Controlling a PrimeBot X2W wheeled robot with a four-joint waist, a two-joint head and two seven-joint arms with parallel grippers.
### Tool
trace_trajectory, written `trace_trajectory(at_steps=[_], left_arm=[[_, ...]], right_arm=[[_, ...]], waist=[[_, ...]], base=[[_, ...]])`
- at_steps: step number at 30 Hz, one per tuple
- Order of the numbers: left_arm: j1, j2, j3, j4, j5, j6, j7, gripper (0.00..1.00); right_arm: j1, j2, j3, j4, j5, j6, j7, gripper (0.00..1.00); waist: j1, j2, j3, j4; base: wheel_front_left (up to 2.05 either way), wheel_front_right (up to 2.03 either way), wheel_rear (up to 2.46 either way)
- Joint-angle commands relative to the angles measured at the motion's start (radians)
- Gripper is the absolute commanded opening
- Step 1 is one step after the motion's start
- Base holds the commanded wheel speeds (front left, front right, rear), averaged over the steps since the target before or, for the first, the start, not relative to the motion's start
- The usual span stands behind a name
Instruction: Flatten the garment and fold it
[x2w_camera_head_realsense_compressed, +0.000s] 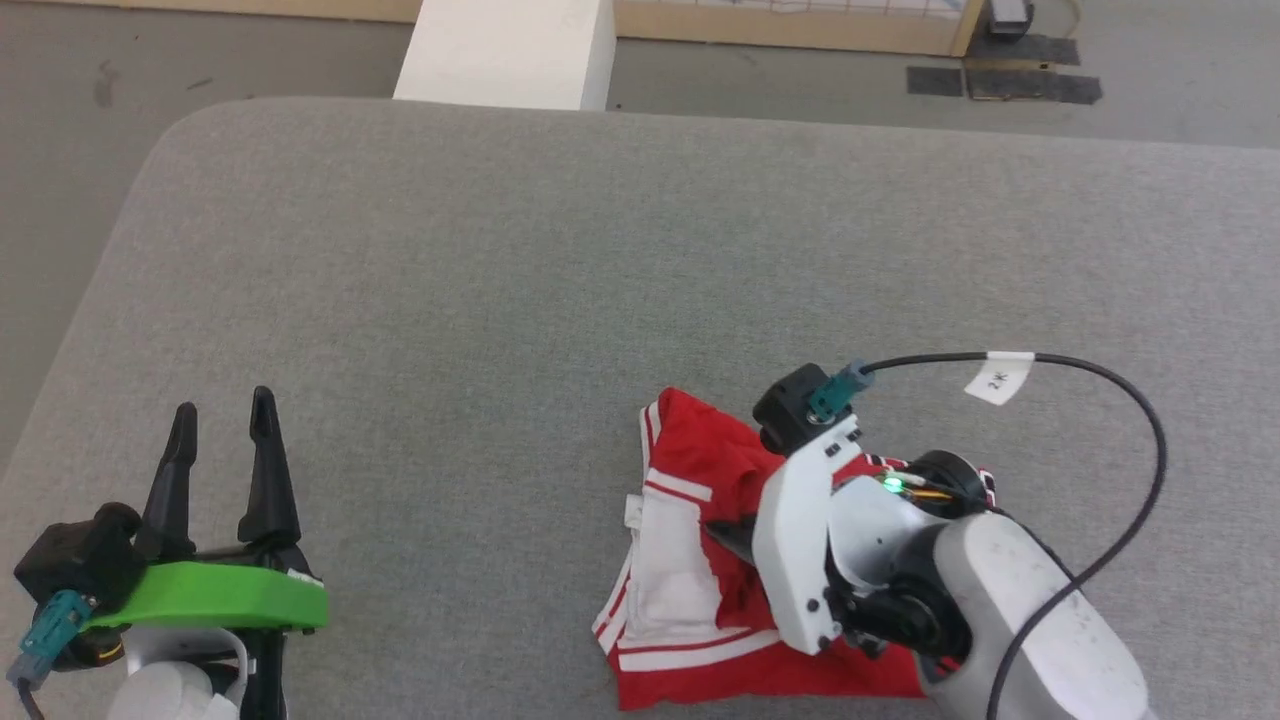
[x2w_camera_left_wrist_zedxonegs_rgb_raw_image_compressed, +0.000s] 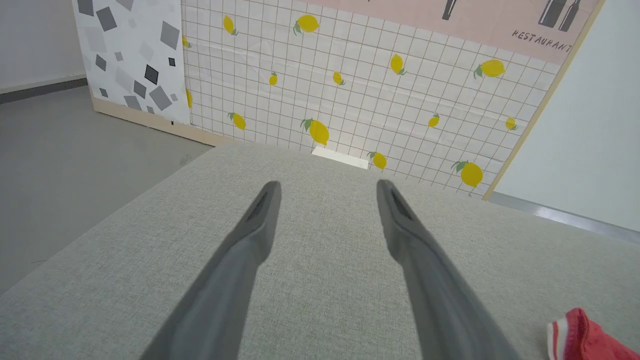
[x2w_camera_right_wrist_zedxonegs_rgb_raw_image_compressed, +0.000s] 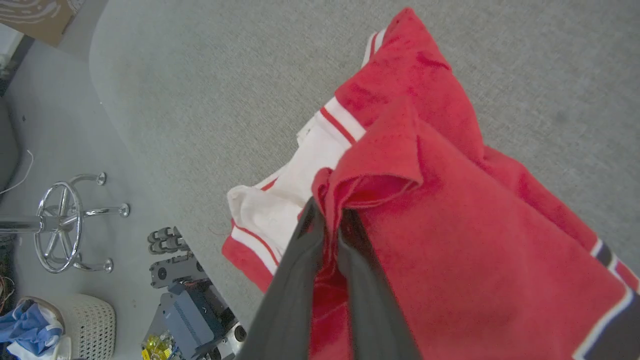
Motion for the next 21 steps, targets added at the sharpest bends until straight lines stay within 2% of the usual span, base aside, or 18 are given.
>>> trace_trajectory(at_steps=[1,7,8,9,12,17,21], left_arm=[[-0.018,-0.005,0.001,0.004,-0.012,-0.007,-0.005,1.00],[-0.034,-0.019,-0.001,0.017,-0.011,-0.016,-0.005,1.00],[-0.036,-0.021,0.000,0.018,-0.010,-0.017,-0.005,1.00],[-0.037,-0.023,0.000,0.020,-0.009,-0.019,-0.005,1.00],[-0.035,-0.029,-0.001,0.030,-0.005,-0.023,-0.005,1.00],[-0.030,-0.033,-0.012,0.039,0.004,-0.027,-0.005,1.00],[-0.018,-0.033,-0.016,0.038,0.013,-0.027,-0.005,1.00]], right_arm=[[-0.020,0.009,0.009,0.029,-0.002,-0.001,-0.026,0.00],[-0.043,0.034,0.033,0.185,-0.033,-0.001,-0.123,0.00],[-0.048,0.037,0.042,0.204,-0.040,-0.001,-0.133,0.30],[-0.052,0.039,0.048,0.223,-0.036,-0.001,-0.151,1.00],[-0.078,0.045,0.099,0.245,0.010,-0.001,-0.196,1.00],[-0.124,0.046,0.183,0.173,0.141,-0.001,-0.246,1.00],[-0.152,0.046,0.165,0.111,0.146,-0.001,-0.302,1.00]], waist=[[0.0000,0.0000,0.015,0.018],[0.0000,0.0000,0.030,0.035],[0.0000,0.0000,0.030,0.036],[0.0000,0.0000,0.030,0.037],[0.0000,0.0000,0.020,0.030],[0.0000,0.0000,-0.010,0.009],[0.0000,0.0000,-0.046,-0.030]], base=[[0.00,0.00,0.00],[0.00,0.00,0.00],[0.00,0.00,0.00],[0.00,0.00,0.00],[0.00,0.00,0.00],[0.00,0.00,0.00],[0.00,0.00,0.00]])
